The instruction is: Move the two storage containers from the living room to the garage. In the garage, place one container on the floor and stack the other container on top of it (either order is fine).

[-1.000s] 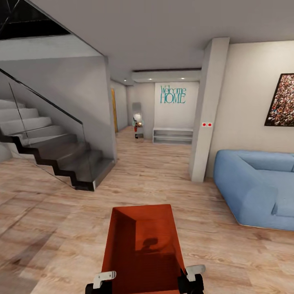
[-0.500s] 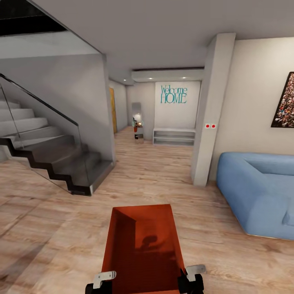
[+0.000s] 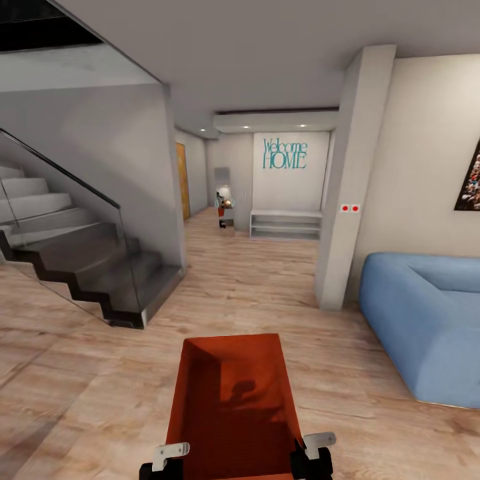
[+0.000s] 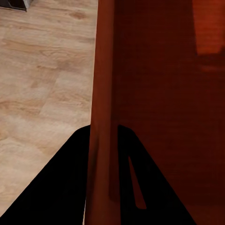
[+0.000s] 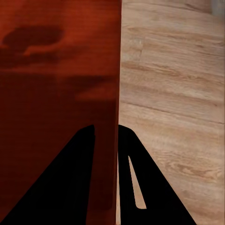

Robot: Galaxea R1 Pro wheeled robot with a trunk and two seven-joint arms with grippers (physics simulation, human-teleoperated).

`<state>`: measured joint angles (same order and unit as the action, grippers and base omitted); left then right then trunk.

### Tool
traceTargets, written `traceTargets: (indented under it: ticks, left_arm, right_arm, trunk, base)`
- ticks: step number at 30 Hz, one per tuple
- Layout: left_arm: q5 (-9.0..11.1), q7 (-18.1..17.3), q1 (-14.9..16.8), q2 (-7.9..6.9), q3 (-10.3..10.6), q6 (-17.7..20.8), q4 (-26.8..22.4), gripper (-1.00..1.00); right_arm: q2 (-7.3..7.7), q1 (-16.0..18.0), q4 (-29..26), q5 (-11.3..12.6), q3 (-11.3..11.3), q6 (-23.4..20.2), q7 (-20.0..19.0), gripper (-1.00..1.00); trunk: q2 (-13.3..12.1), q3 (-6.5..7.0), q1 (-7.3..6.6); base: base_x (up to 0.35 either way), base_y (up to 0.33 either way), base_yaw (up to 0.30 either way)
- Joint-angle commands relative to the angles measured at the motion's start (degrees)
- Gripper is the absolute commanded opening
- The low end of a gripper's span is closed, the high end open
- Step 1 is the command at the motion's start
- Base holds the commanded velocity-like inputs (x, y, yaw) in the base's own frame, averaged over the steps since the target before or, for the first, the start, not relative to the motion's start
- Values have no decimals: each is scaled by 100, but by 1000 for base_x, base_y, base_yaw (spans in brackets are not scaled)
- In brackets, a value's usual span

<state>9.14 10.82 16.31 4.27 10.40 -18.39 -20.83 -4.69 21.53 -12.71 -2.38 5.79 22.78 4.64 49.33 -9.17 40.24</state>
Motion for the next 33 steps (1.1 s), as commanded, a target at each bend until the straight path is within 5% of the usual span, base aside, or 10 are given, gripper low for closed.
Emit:
traceTargets:
  ticks: [1,33]
  left_arm:
    - [88,78,3,-13,85,-35,7,-100]
    - [88,78,3,-14,84,-34,8,-100]
  right_arm:
    - [4,9,6,-34,45,7,72,-100]
    - [-4,9,6,-34,45,7,72,-100]
  trunk:
    - [6,-8,4]
    - [6,-8,4]
  base:
    - [336,0,0]
    - [336,0,0]
